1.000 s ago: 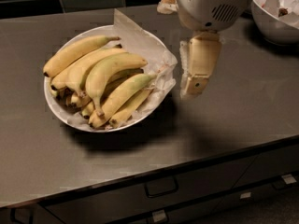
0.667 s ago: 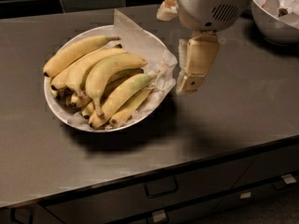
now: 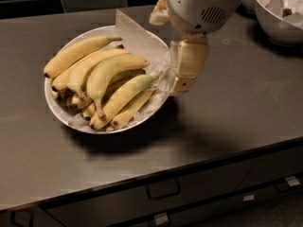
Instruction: Pick banana from white bowl
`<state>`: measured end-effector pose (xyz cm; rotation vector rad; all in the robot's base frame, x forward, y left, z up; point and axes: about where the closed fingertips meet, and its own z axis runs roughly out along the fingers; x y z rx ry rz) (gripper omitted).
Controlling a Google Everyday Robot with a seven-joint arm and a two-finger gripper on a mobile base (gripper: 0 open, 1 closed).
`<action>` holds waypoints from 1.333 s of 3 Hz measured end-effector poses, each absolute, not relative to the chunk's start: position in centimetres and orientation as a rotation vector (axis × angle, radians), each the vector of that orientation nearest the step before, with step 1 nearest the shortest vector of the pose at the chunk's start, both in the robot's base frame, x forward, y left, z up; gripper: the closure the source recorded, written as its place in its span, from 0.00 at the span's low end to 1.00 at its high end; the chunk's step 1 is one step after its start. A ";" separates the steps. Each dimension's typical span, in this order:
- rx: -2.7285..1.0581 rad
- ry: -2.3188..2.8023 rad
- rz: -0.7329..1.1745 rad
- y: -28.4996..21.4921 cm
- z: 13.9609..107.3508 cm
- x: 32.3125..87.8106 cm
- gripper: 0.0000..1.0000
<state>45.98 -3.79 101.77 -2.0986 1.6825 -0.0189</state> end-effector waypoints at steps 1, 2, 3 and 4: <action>-2.106 1.666 0.015 -3.2 101.0 46.3 0.24; -2.113 1.663 0.049 -2.9 99.9 46.5 0.25; -2.120 1.658 0.077 -2.6 99.0 46.7 0.30; -2.145 1.642 0.113 -1.7 98.0 47.0 0.31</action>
Offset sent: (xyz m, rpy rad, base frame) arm 0.0097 0.0098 -0.0368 0.0371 0.0764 0.0365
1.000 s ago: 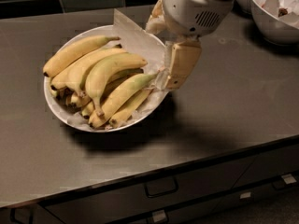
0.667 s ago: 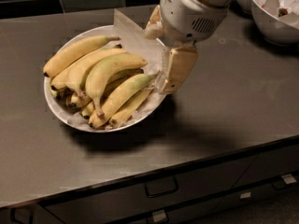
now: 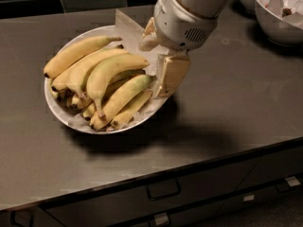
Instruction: Pick banana from white bowl
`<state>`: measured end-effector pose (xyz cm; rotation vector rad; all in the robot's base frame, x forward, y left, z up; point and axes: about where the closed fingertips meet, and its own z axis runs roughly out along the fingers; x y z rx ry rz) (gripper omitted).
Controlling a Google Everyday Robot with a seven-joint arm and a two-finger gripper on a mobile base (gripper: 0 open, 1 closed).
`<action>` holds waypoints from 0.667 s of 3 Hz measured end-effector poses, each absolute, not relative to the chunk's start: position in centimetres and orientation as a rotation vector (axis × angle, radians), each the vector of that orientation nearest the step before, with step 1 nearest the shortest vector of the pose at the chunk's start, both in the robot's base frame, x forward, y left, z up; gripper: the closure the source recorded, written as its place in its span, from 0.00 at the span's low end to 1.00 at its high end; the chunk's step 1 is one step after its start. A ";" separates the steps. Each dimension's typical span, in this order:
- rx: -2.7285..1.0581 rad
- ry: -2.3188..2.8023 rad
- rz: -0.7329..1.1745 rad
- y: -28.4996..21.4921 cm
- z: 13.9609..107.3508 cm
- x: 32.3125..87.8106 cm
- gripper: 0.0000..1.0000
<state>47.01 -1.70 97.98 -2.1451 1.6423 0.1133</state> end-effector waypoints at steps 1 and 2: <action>-2.173 1.624 0.138 -0.7 97.3 47.1 0.31; -2.193 1.624 0.134 0.2 96.2 47.0 0.35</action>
Offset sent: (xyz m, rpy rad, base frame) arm 0.0028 0.0208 -0.0240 -0.0251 0.0380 0.0449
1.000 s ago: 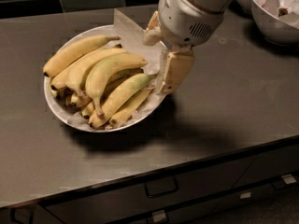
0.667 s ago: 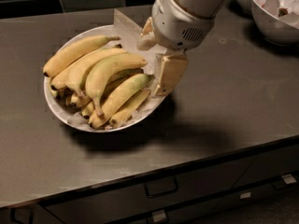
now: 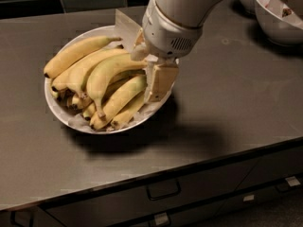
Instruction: Pick banana from white bowl
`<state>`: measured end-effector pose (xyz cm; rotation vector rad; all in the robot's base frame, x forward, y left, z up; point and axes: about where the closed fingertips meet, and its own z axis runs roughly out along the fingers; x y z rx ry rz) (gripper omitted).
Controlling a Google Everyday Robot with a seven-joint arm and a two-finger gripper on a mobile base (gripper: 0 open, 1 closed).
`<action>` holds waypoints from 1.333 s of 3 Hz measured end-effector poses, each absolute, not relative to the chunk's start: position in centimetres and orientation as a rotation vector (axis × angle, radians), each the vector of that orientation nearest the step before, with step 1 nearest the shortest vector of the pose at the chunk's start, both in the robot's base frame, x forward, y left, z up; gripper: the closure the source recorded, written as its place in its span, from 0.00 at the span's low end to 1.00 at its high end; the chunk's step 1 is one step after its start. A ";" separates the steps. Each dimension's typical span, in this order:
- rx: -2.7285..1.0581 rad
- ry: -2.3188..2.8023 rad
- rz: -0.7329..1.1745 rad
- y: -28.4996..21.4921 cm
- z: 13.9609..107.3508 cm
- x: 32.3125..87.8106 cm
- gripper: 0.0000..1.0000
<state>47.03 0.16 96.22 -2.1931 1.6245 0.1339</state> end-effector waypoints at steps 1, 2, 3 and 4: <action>-2.194 1.625 0.134 0.2 96.1 47.0 0.36; -2.203 1.624 0.141 0.5 95.7 47.1 0.37; -2.210 1.625 0.148 0.7 95.3 47.3 0.43; -2.216 1.626 0.150 0.8 95.1 47.3 0.47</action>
Offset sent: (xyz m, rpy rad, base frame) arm 0.0054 0.0065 -0.0195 -0.0123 0.0372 0.0155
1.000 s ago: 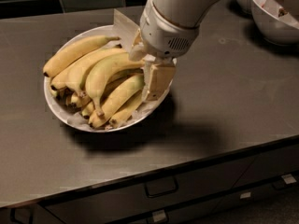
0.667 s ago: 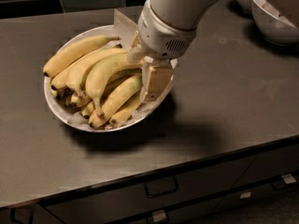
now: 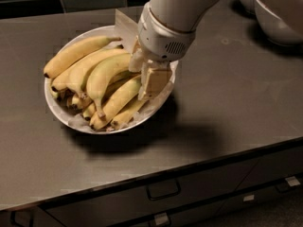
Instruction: Pick banana from white bowl
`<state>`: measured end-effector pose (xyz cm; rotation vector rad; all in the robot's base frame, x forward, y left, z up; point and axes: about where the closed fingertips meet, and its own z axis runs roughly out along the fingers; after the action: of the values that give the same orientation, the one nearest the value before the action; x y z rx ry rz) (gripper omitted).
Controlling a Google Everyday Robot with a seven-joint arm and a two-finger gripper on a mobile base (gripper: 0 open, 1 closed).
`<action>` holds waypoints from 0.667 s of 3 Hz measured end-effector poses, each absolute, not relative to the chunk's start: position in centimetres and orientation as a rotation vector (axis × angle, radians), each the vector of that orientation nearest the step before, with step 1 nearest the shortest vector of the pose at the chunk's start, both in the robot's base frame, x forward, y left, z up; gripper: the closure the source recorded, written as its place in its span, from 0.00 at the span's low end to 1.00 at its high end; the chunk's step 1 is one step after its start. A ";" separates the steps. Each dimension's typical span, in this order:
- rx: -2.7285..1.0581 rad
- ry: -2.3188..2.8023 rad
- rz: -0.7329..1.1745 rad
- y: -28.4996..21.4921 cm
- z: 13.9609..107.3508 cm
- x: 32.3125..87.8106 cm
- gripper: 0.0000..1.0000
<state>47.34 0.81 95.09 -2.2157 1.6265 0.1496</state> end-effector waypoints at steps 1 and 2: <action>-2.219 1.627 0.152 0.9 94.9 47.4 0.47; -2.228 1.626 0.169 1.0 93.9 48.1 0.47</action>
Offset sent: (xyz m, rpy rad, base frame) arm 0.0101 -0.0020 -0.0206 0.0065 0.0439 0.0035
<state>48.14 0.95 93.88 -2.2281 1.6257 0.1690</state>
